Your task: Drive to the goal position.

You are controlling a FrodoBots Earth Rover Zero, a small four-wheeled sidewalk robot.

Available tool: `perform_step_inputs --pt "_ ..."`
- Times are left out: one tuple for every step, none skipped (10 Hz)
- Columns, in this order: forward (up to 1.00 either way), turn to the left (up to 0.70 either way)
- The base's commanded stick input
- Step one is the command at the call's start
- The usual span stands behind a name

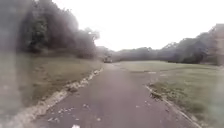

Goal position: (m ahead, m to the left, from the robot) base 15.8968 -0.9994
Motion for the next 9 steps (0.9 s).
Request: perform_step_inputs --pt "1.0 0.0" --pt "1.0 0.0" --pt "1.0 0.0" --pt "1.0 0.0" --pt "1.0 0.0" --pt "1.0 0.0" --pt "1.0 0.0" --pt "1.0 0.0" --pt "1.0 0.0"
